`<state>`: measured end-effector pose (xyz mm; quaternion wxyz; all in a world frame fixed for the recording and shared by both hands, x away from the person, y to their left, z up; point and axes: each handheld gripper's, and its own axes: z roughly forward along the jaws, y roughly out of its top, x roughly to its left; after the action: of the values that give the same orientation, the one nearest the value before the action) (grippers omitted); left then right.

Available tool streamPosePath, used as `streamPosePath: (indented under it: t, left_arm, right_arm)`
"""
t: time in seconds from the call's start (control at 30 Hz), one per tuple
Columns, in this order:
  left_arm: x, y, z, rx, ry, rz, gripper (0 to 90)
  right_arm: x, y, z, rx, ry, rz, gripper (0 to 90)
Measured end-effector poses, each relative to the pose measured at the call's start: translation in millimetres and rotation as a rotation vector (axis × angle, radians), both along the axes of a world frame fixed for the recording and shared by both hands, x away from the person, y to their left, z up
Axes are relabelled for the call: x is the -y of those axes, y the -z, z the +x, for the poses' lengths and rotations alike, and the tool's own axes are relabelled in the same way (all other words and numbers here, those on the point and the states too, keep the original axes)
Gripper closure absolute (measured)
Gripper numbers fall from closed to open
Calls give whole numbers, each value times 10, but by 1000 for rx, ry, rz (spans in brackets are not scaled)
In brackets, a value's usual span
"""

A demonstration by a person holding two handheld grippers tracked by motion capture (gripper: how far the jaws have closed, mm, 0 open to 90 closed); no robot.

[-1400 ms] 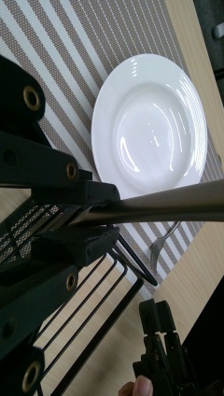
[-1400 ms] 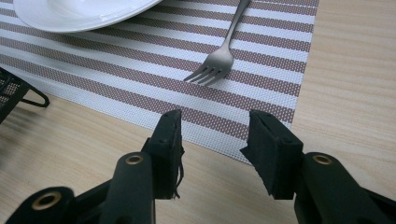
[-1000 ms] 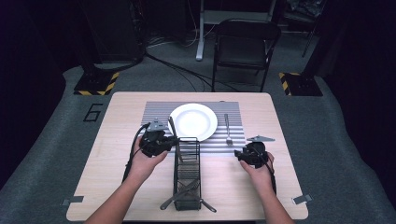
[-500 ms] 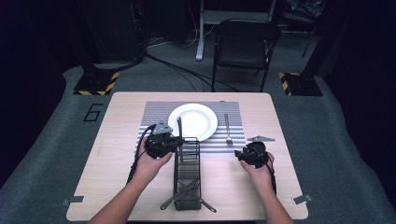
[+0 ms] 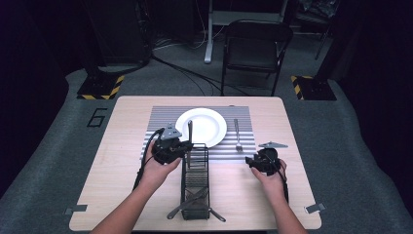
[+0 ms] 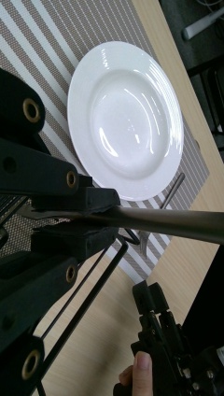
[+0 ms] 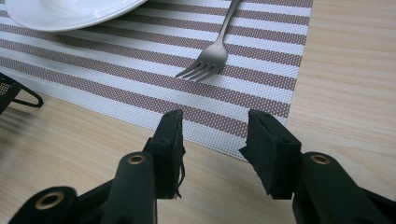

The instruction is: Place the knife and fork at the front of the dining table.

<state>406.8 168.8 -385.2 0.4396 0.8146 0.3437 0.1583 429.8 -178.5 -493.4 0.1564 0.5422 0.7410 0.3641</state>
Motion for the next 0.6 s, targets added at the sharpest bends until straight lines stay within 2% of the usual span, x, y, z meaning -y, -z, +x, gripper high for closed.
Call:
streamPosePath:
  t: [0.3, 0.6]
  left_arm:
    - [-9, -201, -36, 26, 3, -23, 823]
    - [-17, -402, -66, 22, 9, -30, 823]
  right_arm:
    - [-4, 2, 1, -2, -1, -2, 559]
    - [-4, -2, -1, -1, 1, 1, 559]
